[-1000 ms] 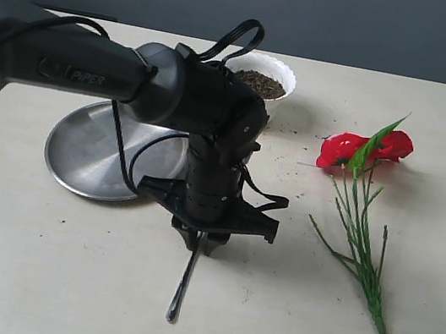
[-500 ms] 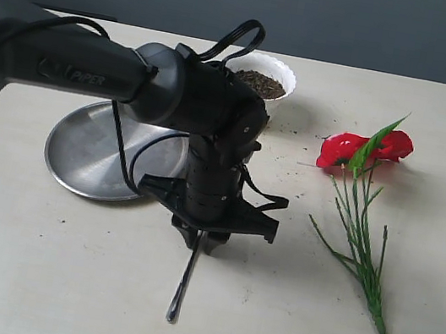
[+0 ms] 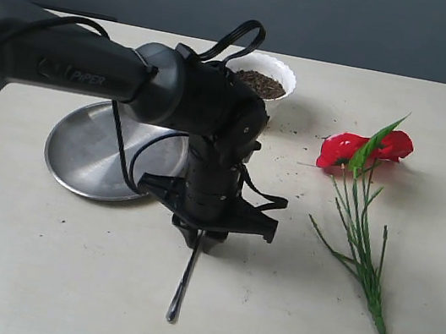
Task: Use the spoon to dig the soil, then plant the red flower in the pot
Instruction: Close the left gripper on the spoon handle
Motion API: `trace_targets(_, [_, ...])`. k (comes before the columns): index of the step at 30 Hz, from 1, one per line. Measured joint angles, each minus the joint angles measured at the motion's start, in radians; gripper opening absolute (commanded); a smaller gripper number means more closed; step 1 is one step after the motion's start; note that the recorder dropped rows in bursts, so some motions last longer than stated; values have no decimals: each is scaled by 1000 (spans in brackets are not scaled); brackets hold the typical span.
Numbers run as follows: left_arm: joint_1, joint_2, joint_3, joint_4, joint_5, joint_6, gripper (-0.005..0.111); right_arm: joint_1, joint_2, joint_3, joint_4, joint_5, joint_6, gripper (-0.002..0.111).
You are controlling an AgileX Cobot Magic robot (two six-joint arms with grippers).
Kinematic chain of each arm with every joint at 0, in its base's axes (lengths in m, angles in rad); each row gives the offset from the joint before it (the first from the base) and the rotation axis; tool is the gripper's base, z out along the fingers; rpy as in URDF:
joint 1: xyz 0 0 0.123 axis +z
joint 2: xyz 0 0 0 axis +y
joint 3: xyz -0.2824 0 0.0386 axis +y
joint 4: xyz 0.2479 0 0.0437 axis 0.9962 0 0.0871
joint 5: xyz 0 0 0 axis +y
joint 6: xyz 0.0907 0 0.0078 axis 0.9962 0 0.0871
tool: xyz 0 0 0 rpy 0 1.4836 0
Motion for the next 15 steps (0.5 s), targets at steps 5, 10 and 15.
trace_targets(5, [0,0,0,0,0,0,18,0,0,0,0,0,0,-1])
trace_targets(10, [0,0,0,2,0,0,18,0,0,0,0,0,0,-1])
trace_targets(15, [0,0,0,7,0,0,18,0,0,0,0,0,0,-1])
